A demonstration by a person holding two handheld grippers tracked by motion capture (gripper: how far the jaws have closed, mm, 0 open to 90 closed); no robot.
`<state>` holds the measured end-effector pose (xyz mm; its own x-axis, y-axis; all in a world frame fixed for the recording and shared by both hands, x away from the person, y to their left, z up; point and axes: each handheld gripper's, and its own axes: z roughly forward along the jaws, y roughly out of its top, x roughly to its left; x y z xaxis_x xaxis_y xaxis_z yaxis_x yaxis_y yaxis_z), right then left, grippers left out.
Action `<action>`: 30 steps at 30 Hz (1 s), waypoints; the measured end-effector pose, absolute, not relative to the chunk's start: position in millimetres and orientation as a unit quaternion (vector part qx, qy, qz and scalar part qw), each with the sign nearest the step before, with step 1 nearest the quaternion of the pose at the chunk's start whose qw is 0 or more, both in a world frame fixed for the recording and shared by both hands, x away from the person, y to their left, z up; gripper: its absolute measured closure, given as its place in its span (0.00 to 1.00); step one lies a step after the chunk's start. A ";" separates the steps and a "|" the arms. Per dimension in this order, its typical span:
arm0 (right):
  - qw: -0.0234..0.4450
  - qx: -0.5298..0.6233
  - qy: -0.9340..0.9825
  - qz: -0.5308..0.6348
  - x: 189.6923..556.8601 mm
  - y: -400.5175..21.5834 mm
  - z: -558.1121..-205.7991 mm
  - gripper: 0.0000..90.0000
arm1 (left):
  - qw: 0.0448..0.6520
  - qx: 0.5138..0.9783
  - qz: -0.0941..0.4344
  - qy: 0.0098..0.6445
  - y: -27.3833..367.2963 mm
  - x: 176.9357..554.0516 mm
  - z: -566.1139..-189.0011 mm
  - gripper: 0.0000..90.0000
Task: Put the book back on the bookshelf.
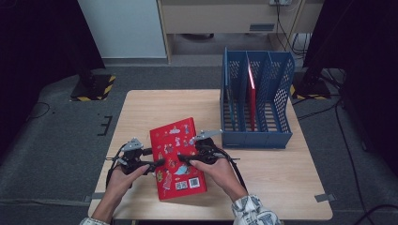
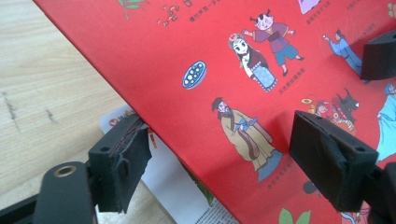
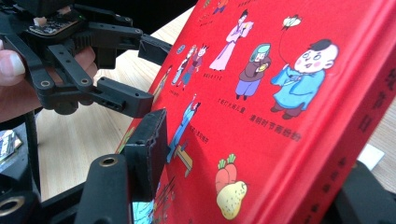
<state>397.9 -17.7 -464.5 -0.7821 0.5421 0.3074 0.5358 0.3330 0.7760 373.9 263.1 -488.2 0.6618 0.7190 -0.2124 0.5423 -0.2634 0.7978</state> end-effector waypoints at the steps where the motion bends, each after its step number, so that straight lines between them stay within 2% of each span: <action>1: 0.003 0.330 0.816 0.474 397.9 -17.9 -464.3 0.46 | 0.458 0.788 0.101 0.399 263.4 373.4 -487.0 0.24; 12: 0.011 0.326 0.813 0.482 398.4 -20.2 -459.6 0.46 | 0.466 0.779 0.139 0.395 266.4 368.8 -474.1 0.37; 25: 0.014 0.313 0.811 0.495 396.2 -19.0 -452.1 0.47 | 0.482 0.767 0.143 0.399 271.2 366.8 -465.5 0.41; 30: 0.014 0.314 0.809 0.497 395.9 -18.1 -451.2 0.45 | 0.488 0.763 0.141 0.400 273.0 366.4 -463.5 0.42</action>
